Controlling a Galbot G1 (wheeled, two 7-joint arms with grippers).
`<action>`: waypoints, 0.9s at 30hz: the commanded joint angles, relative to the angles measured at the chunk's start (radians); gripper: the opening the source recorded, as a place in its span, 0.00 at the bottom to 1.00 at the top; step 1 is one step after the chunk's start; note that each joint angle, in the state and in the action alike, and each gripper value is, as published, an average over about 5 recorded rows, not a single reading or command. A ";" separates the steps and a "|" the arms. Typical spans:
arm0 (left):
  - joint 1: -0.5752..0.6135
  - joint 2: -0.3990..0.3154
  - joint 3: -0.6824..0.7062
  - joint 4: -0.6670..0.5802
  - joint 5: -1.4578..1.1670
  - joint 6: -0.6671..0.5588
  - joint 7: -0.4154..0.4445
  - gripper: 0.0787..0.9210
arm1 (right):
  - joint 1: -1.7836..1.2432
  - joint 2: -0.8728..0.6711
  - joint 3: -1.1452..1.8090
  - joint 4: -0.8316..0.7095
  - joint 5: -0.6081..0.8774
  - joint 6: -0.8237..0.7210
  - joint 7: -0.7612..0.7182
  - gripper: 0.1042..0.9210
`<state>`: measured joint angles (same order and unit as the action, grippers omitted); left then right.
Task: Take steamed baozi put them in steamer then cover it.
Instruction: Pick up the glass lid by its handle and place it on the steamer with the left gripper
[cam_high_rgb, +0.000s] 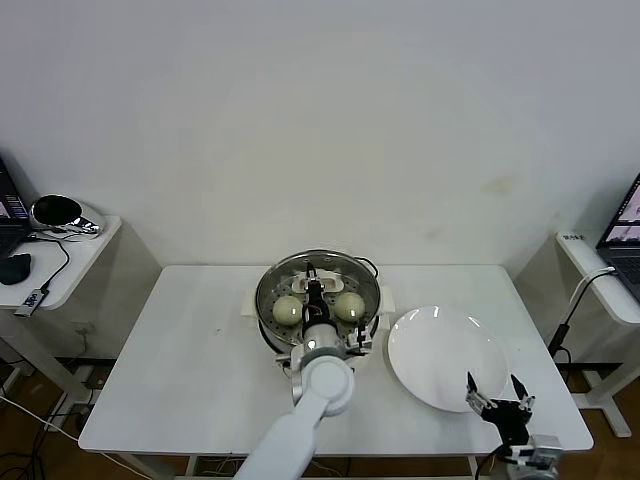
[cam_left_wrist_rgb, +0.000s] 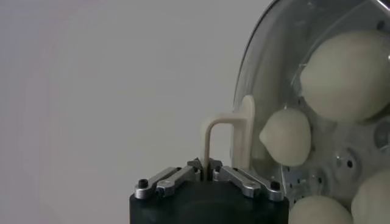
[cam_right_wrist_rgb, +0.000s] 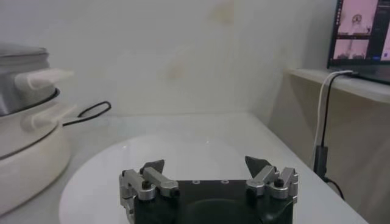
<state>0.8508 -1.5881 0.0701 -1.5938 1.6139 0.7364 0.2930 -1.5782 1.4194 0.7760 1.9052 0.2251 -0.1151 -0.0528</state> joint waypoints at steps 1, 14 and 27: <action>0.003 0.004 0.003 -0.013 0.001 0.042 0.037 0.07 | -0.001 0.003 0.000 -0.013 -0.021 0.010 0.000 0.88; -0.007 0.018 0.006 -0.040 -0.008 0.041 0.069 0.07 | 0.007 0.009 -0.006 -0.020 -0.027 0.015 0.000 0.88; -0.004 0.027 0.005 -0.013 -0.027 0.026 -0.001 0.07 | 0.006 0.012 -0.006 -0.021 -0.031 0.021 0.000 0.88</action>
<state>0.8440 -1.5669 0.0752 -1.6174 1.6011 0.7364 0.3395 -1.5724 1.4296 0.7712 1.8845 0.1960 -0.0963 -0.0529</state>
